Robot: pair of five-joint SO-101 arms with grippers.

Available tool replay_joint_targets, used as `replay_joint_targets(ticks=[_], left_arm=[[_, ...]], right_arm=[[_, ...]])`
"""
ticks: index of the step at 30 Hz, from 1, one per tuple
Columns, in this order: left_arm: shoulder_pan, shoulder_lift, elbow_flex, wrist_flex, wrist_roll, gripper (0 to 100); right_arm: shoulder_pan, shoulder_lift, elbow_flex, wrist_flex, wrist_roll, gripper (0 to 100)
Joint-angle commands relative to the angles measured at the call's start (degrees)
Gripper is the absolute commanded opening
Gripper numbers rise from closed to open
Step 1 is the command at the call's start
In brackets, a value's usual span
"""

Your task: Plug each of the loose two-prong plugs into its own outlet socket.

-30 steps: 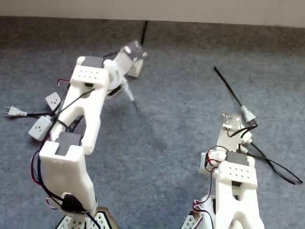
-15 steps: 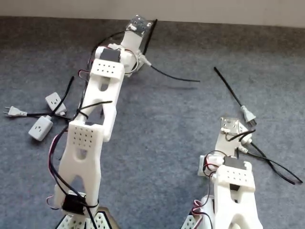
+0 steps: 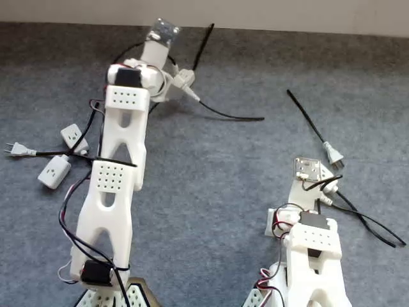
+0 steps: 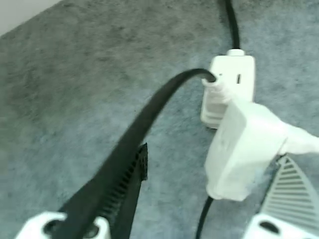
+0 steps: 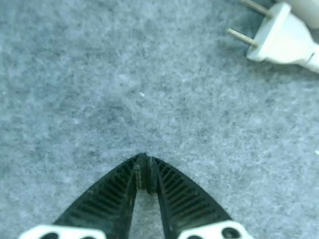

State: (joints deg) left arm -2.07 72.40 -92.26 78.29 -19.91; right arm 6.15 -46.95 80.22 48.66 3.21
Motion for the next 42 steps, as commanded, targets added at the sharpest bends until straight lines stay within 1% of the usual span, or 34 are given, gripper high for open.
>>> replay_joint_targets(ticks=[1, 4, 6, 13, 18, 22, 24, 27, 30, 34, 35, 38, 42], left_arm=[[-3.6, -9.5, -2.8, 0.6, 0.4, 37], [-6.8, -13.5, -3.0, 2.7, 0.4, 37], [-9.5, -16.0, -2.7, 5.5, 0.4, 37], [-17.6, -19.6, -2.6, 23.0, 0.4, 37], [-26.0, -19.9, 2.8, 23.6, 5.7, 36], [-30.5, -21.0, 12.1, 23.8, 5.9, 36], [-32.0, -23.2, 18.8, 23.8, 5.3, 36], [-32.5, -29.1, 30.5, 23.8, -0.4, 36], [-32.7, -36.9, 42.2, 23.6, -3.6, 36], [-32.7, -45.8, 54.4, 23.4, -8.8, 36], [-32.9, -47.2, 56.7, 23.4, -11.2, 36], [-33.7, -48.1, 62.2, 21.0, -20.4, 36], [-36.9, -48.1, 69.1, 15.6, -28.1, 36]], right_arm=[[0.2, -0.5, 0.0, -1.4, 0.1, 0.9], [0.2, -0.5, 0.0, -1.4, 0.1, 0.9], [0.2, -0.5, 0.0, -1.4, 0.1, 0.9], [0.2, -0.5, 0.0, -1.4, 0.1, 0.9], [0.1, -0.5, 0.2, -1.4, 0.1, 0.9], [0.1, -0.5, 0.2, -1.5, 0.1, 0.9], [0.1, -0.5, 0.3, -1.5, 0.1, 0.9], [0.1, -0.5, 0.3, -1.5, 0.1, 0.9], [0.1, -0.5, 0.3, -1.5, 0.1, 0.9], [0.1, -0.5, 0.3, -1.5, 0.1, 0.9], [0.1, -0.5, 0.3, -1.5, 0.1, 0.9], [0.1, -0.5, 0.4, -1.5, 0.1, 0.9], [0.1, -0.5, 0.4, -1.5, 0.1, 0.9]])
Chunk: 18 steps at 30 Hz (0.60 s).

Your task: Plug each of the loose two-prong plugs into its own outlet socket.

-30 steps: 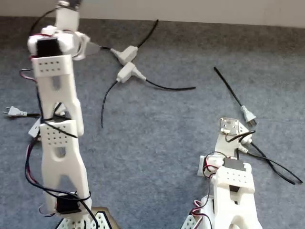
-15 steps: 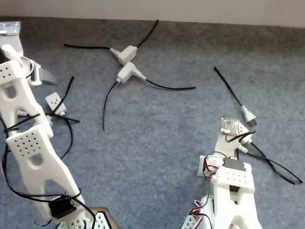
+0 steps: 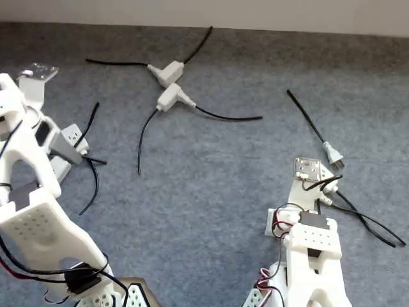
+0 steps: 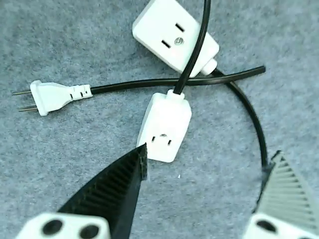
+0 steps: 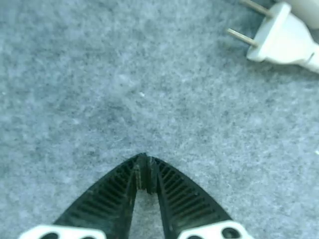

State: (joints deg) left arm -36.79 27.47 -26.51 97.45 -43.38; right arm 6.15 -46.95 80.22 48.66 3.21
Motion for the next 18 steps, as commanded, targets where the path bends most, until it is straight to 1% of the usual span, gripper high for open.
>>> replay_joint_targets(ticks=[1, 5, 10, 12, 16, 18], left_arm=[[-2.8, -3.3, 4.4, -4.5, -6.1, 36], [-4.4, -3.3, 8.7, -8.8, -9.3, 36], [-3.8, -3.3, 15.7, -10.1, -12.1, 36], [-3.2, -3.3, 18.0, -12.2, -12.7, 32], [-2.9, -3.2, 21.1, -17.6, -12.6, 21], [-2.8, -3.3, 21.9, -18.3, -12.6, 16]], right_arm=[[0.1, -0.5, 0.4, -1.5, 0.1, 0.9], [0.1, -0.5, 0.4, -1.5, 0.1, 0.9], [0.1, -0.5, 0.4, -1.5, 0.1, 0.9], [0.1, -0.5, 0.4, -1.5, 0.1, 0.9], [0.1, -0.5, 0.4, -1.5, 0.1, 0.9], [0.1, -0.5, 0.4, -1.5, 0.1, 0.9]])
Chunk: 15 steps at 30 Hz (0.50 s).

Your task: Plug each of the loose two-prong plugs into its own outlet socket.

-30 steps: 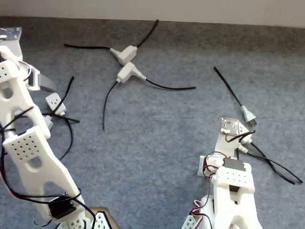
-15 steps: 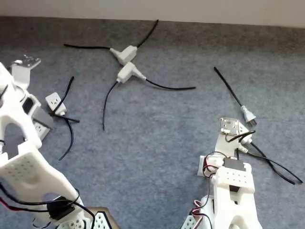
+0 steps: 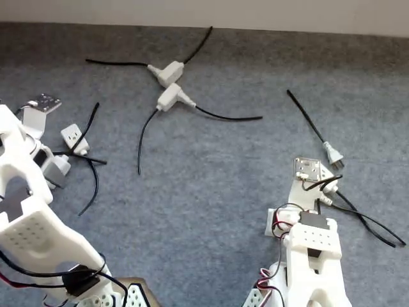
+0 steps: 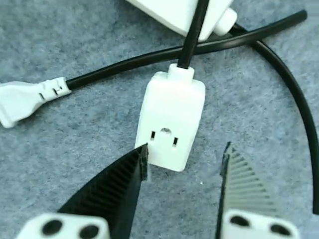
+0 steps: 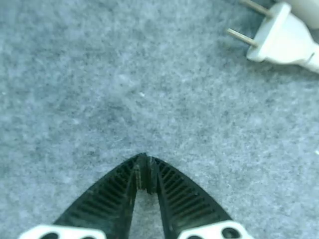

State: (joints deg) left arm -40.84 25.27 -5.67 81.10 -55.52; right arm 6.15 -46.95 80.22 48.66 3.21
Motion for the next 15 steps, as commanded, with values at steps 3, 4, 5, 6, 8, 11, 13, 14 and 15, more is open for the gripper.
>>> replay_joint_targets(ticks=[3, 4, 5, 6, 8, 11, 13, 14, 15], left_arm=[[1.5, -1.1, 1.1, -2.3, -0.4, 11], [1.6, -1.0, 1.1, -2.4, -0.4, 10], [1.7, -1.0, 1.2, -2.4, -0.5, 9], [2.1, -1.0, 1.4, -3.0, -0.5, 9], [2.2, -1.0, 2.0, -5.2, -0.5, 9], [2.4, -1.0, 3.5, -9.7, -0.5, 9], [2.3, -1.0, 5.0, -12.7, -0.5, 9], [2.2, -1.0, 5.7, -14.2, -0.5, 9], [2.2, -1.0, 6.3, -15.4, -0.8, 10]], right_arm=[[0.1, -0.5, 0.4, -1.5, 0.1, 0.9], [0.1, -0.5, 0.4, -1.5, 0.1, 0.9], [0.1, -0.5, 0.4, -1.5, 0.1, 0.9], [0.1, -0.5, 0.4, -1.5, 0.1, 0.9], [0.1, -0.5, 0.4, -1.5, 0.1, 0.9], [0.1, -0.5, 0.4, -1.5, 0.1, 0.9], [0.1, -0.5, 0.4, -1.5, 0.1, 0.9], [0.1, -0.5, 0.4, -1.5, 0.1, 0.9], [0.1, -0.5, 0.4, -1.5, 0.1, 0.9]])
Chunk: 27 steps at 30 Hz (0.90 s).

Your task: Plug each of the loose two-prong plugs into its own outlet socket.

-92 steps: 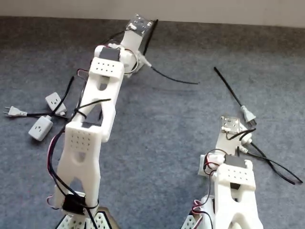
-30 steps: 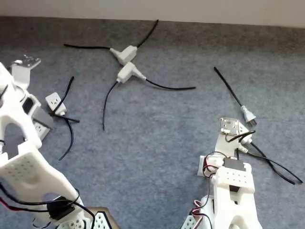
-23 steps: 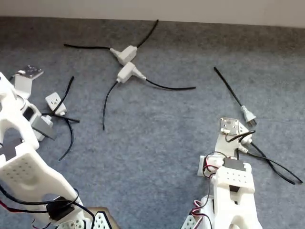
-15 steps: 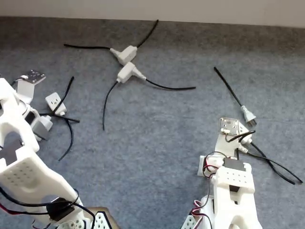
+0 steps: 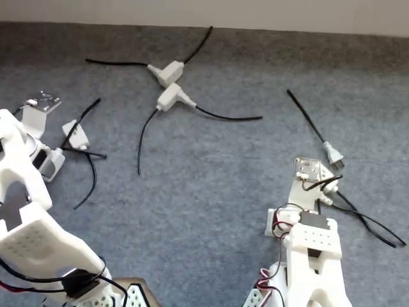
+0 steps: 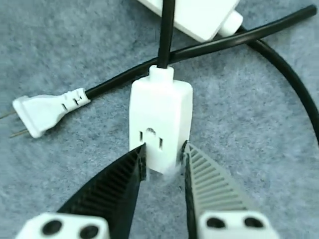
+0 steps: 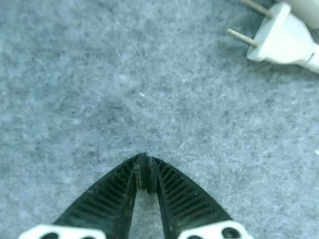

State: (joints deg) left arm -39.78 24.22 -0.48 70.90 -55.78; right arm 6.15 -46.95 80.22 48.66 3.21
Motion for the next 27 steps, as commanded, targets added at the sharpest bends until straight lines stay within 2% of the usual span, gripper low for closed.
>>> replay_joint_targets(ticks=[1, 4, 7, 12, 19, 22, 27], left_arm=[[1.0, 0.0, 1.7, -5.8, -1.9, 10], [0.3, 0.0, 3.0, -6.0, -6.7, 18], [-1.3, 0.0, 2.6, -6.3, -7.5, 24], [-2.2, 0.0, 3.1, -6.3, -10.8, 25], [-2.1, 0.0, 2.8, -6.3, -11.2, 25], [-1.9, -0.5, 2.6, -6.0, -11.1, 22], [-1.7, -1.3, 2.5, -5.9, -11.1, 7]], right_arm=[[0.1, -0.5, 0.4, -1.5, 0.1, 0.9], [0.1, -0.5, 0.4, -1.5, 0.1, 0.9], [0.1, -0.5, 0.4, -1.5, 0.1, 0.9], [0.1, -0.5, 0.4, -1.5, 0.1, 0.9], [0.1, -0.5, 0.4, -1.5, 0.1, 0.9], [0.1, -0.5, 0.4, -1.5, 0.1, 0.9], [0.1, -0.5, 0.4, -1.5, 0.1, 0.9]])
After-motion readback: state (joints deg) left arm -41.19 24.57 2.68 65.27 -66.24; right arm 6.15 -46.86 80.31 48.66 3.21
